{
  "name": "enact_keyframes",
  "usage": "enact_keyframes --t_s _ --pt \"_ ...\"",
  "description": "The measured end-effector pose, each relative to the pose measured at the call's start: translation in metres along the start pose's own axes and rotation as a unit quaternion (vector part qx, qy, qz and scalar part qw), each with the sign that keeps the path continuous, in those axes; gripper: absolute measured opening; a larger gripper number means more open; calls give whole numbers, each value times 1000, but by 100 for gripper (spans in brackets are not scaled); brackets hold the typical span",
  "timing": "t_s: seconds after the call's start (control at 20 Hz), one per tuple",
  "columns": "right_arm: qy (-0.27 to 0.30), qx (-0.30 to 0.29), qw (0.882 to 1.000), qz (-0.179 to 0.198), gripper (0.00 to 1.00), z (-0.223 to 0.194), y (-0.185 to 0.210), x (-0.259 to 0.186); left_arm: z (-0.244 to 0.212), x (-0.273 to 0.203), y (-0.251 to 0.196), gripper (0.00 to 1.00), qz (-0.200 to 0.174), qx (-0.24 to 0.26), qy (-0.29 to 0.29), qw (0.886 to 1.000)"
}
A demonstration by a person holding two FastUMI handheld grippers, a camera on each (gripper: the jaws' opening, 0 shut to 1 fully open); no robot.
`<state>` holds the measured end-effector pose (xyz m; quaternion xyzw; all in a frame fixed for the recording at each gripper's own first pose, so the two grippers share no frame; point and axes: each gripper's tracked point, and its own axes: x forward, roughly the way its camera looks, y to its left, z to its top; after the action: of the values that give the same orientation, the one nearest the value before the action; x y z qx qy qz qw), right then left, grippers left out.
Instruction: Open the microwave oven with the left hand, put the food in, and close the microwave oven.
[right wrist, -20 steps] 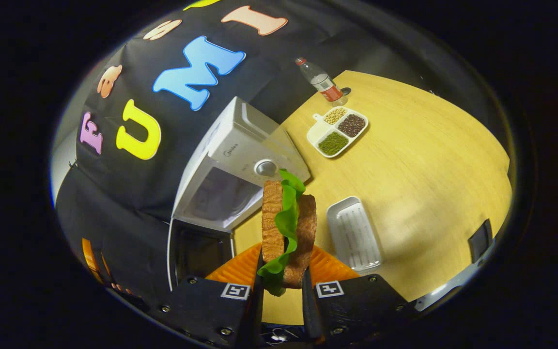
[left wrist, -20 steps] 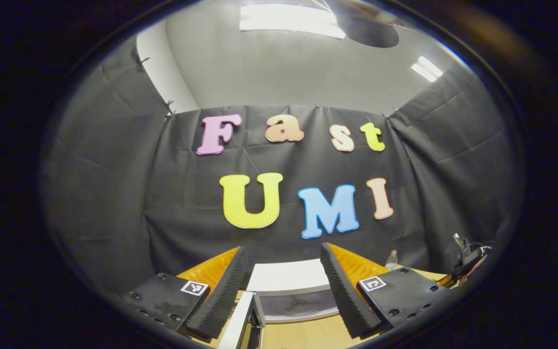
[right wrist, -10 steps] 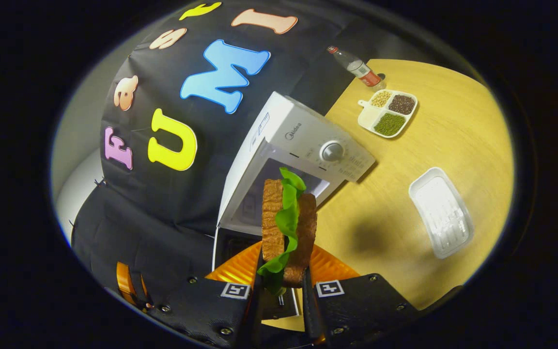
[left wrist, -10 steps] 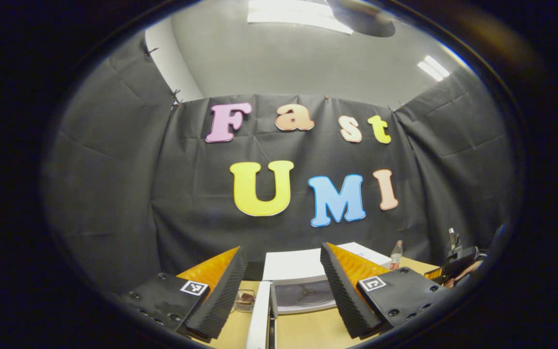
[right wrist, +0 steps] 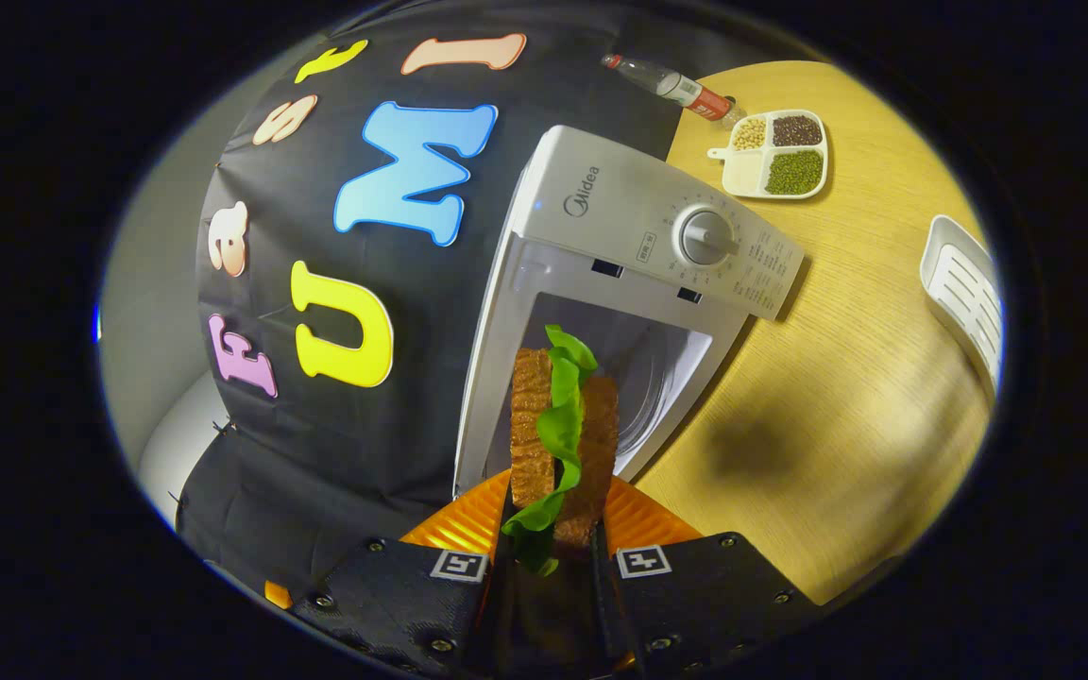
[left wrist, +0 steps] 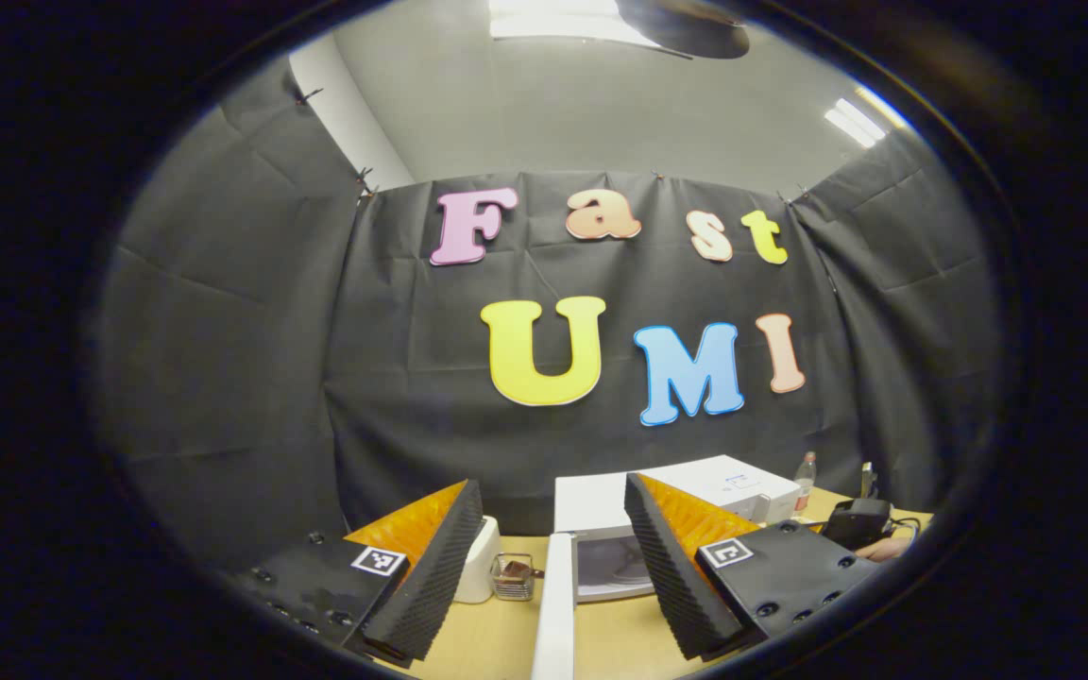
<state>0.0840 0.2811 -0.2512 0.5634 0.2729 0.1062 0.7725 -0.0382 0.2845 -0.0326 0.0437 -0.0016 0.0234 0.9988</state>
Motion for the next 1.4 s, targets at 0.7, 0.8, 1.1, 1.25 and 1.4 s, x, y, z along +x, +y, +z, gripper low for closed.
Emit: enact_keyframes --t_s 0.7,0.8,1.1,1.25,1.4 --pt "-119 142 982 -39 35 -7 -13 163 -21 4 111 100 88 4 30 996" --pt "-132 145 980 -44 35 -3 -16 178 -22 3 121 97 98 1 35 995" --pt "-170 172 967 -74 35 9 -35 206 -30 -3 146 100 124 2 44 991" --pt "-164 170 967 -96 41 2 -42 205 -33 -1 141 98 122 -5 49 991" --pt "-160 177 966 -104 79 -5 -48 197 -35 1 129 97 112 -10 49 992"
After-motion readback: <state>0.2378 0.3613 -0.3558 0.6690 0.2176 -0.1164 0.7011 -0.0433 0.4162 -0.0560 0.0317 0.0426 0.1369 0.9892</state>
